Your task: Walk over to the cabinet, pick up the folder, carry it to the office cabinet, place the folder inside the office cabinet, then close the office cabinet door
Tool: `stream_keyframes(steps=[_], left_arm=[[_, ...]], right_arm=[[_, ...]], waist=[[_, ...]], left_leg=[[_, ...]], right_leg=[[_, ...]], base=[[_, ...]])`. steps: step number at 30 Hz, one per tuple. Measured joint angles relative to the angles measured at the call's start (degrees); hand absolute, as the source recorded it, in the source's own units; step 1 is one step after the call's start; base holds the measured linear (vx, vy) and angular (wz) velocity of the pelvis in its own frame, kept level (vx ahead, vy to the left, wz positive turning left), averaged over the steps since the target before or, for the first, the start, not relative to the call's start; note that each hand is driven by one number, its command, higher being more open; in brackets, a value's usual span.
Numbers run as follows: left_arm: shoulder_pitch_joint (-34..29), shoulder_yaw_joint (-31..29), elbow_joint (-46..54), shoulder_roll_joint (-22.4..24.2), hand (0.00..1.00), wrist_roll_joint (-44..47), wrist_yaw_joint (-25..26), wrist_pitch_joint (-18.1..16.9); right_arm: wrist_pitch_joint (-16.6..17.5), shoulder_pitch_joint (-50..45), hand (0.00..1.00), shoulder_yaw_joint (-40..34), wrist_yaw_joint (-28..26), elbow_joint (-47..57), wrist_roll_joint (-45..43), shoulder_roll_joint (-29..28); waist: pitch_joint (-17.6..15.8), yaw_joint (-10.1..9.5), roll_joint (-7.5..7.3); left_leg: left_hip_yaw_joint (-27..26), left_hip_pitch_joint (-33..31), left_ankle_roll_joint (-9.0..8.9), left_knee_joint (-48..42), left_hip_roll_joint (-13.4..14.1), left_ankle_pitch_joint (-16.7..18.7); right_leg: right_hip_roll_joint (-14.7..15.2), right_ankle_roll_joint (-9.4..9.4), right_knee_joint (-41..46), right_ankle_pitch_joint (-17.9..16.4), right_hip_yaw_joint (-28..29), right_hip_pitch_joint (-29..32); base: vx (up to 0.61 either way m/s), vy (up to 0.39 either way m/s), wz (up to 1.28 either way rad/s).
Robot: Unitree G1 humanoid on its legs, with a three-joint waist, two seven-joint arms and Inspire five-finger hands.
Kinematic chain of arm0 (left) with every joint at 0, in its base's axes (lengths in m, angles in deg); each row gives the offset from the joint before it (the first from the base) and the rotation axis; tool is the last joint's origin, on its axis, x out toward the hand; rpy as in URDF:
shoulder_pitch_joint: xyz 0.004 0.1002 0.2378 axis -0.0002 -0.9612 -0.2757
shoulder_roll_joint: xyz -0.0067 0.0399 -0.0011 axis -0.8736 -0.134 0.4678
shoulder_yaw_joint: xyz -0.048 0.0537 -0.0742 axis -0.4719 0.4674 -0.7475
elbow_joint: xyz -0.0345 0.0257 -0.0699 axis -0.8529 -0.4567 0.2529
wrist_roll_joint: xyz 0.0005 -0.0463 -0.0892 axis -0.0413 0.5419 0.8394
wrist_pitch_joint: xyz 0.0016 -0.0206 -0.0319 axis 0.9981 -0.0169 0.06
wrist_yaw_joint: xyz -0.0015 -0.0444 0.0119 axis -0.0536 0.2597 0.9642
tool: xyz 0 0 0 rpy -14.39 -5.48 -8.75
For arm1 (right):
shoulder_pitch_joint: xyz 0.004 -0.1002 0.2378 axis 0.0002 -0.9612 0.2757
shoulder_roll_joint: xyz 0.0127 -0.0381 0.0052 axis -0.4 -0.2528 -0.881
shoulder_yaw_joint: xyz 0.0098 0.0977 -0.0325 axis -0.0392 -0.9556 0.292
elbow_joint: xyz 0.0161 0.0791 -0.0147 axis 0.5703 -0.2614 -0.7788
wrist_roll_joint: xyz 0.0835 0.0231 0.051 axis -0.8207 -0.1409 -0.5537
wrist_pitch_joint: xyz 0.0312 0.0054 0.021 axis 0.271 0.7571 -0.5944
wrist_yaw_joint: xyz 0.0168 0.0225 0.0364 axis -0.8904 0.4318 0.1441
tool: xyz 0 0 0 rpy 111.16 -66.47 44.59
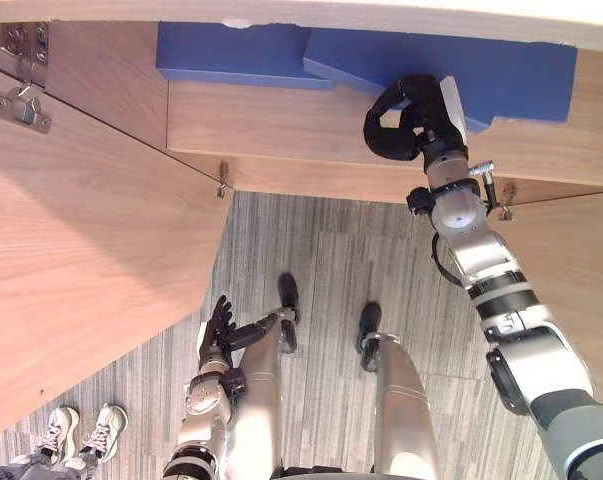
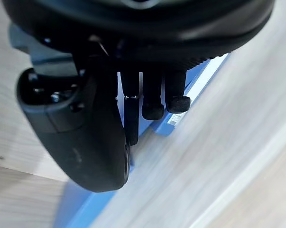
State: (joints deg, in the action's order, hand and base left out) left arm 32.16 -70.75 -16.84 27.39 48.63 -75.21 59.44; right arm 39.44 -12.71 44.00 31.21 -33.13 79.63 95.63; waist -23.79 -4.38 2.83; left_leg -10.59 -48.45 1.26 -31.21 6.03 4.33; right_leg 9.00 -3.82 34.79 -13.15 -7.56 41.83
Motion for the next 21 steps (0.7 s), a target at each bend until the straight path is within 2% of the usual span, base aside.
stream_keyframes(steps=[2, 7, 9, 12, 14, 17, 18, 19, 21], left_arm=[[0.0, 0.0, 1.0, 0.8, 1.0, 0.0, 1.0, -0.2], [0.1, 0.1, 2.0, 1.5, 1.0, 0.0, 2.3, -0.6], [0.2, 0.2, 2.4, 1.7, 1.0, 0.0, 2.8, -0.7], [0.3, 0.2, 3.0, 2.3, 1.0, 0.1, 3.3, -0.7], [0.3, 0.2, 3.7, 2.9, 1.0, 0.1, 3.5, -0.7], [0.6, 0.2, 4.4, 3.7, 1.0, 0.0, 3.5, -0.6], [0.6, 0.2, 4.5, 3.9, 1.0, 0.0, 3.5, -0.2], [0.6, 0.3, 4.5, 4.0, 1.0, 0.0, 3.4, 0.1], [0.5, 0.5, 3.5, 4.5, 1.0, -0.1, 3.1, 0.7]], right_arm=[[-0.8, 3.7, 0.0, 0.0, 1.9, -2.4, 5.1, -0.3], [-1.9, 7.5, 0.0, 0.3, 4.7, -6.6, 8.2, -0.4], [-3.3, 9.0, 0.0, 0.3, 4.8, -9.2, 7.7, -0.2], [-3.7, 9.8, 0.0, 0.2, 5.5, -10.1, 5.3, 0.5], [-4.4, 9.4, 0.0, -0.1, 5.5, -9.5, -0.4, 0.7], [-5.0, 3.2, 0.0, -4.6, 6.8, 1.6, -5.6, 0.7], [-4.6, -2.8, 0.0, -7.5, 8.0, 11.0, -7.0, 0.7], [-4.0, -5.7, 0.0, -8.3, 8.4, 14.5, -7.7, 0.6], [-0.7, -14.8, 0.0, -9.9, 8.6, 23.4, -8.7, -0.5]], waist=[[-0.5, -0.26, 0.94], [-0.8, -0.4, 1.42], [-0.8, -0.37, 1.52], [-0.9, -0.4, 1.64], [-0.9, -0.22, 1.7], [-1.0, -0.09, 1.85], [-1.0, 0.27, 1.82], [-1.1, 0.32, 1.73], [-1.3, 0.58, 1.33]], left_leg=[[0.2, -1.1, 0.04, -0.6, 0.1, 0.0], [0.4, -2.8, 0.68, -0.5, -0.1, -0.5], [0.4, -3.3, 0.89, -0.1, -0.3, -1.1], [0.6, -3.6, 0.95, 0.5, -0.5, -1.8], [0.7, -3.6, 1.0, 0.4, -0.5, -2.0], [1.2, -3.3, 1.0, 0.0, -0.4, -2.0], [1.3, -2.1, 0.92, 0.1, -0.3, -1.9], [1.3, -1.2, 0.75, 0.2, -0.2, -1.8], [1.0, 2.7, 0.41, 1.0, -0.2, -1.2]], right_leg=[[0.0, 0.01, 0.6, 0.0, -0.1, 1.0], [0.3, 0.04, 1.9, 0.0, -0.3, 3.1], [0.5, 0.04, 2.3, 0.0, -0.4, 3.7], [0.7, 0.26, 2.3, 0.1, -0.8, 4.1], [0.7, 0.29, 2.3, 0.2, -1.0, 4.0], [0.5, 0.27, 1.9, 0.2, -1.7, 3.0], [0.5, 0.26, 1.0, 0.2, -2.2, 1.1], [0.5, 0.26, 0.6, 0.2, -2.3, 0.0], [0.3, 0.26, -1.0, 0.2, -2.4, -4.1]], base=[[0.0, 0.0, 0.0], [-0.01, -0.017, 0.03], [-0.01, -0.035, 0.08], [0.0, -0.034, 0.08], [0.01, -0.034, 0.03], [0.04, -0.024, 0.07], [0.05, -0.012, 0.11], [0.07, -0.007, 0.1], [0.08, -0.003, -0.01]])
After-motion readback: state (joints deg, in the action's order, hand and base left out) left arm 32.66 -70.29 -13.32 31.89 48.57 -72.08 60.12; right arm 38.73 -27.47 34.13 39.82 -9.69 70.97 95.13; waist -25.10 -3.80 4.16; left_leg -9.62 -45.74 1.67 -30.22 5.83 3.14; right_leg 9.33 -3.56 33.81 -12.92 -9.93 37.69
